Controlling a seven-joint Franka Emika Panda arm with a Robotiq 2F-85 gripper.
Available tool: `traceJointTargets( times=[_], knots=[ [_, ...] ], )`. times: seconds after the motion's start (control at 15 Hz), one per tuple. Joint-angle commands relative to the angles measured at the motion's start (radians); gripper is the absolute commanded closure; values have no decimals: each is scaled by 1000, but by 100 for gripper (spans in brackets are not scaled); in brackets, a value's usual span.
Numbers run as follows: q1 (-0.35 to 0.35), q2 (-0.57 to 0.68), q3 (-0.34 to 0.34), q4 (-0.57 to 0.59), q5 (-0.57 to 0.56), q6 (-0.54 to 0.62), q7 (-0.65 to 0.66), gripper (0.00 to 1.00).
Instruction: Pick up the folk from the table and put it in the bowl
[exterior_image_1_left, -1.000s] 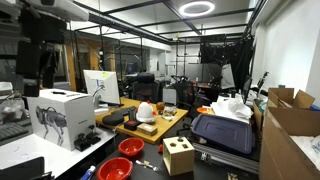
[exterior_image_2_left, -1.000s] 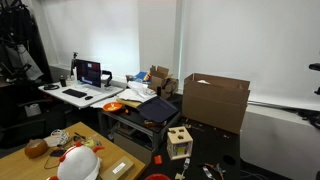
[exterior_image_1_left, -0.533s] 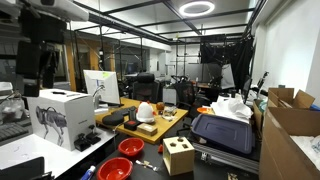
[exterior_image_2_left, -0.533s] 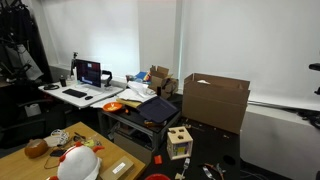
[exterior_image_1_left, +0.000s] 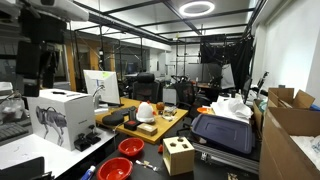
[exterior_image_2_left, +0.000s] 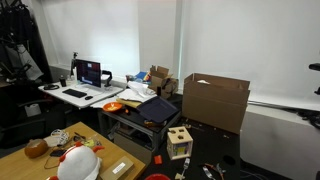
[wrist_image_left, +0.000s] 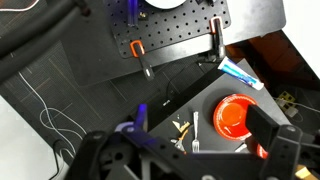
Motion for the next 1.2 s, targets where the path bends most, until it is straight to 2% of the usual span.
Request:
traceJointTargets(
  times=[0.0, 1.13],
  knots=[
    [1, 1, -1, 2, -1, -1, 0, 0],
    [2, 18, 6, 10, -8, 13, 3, 0]
  ],
)
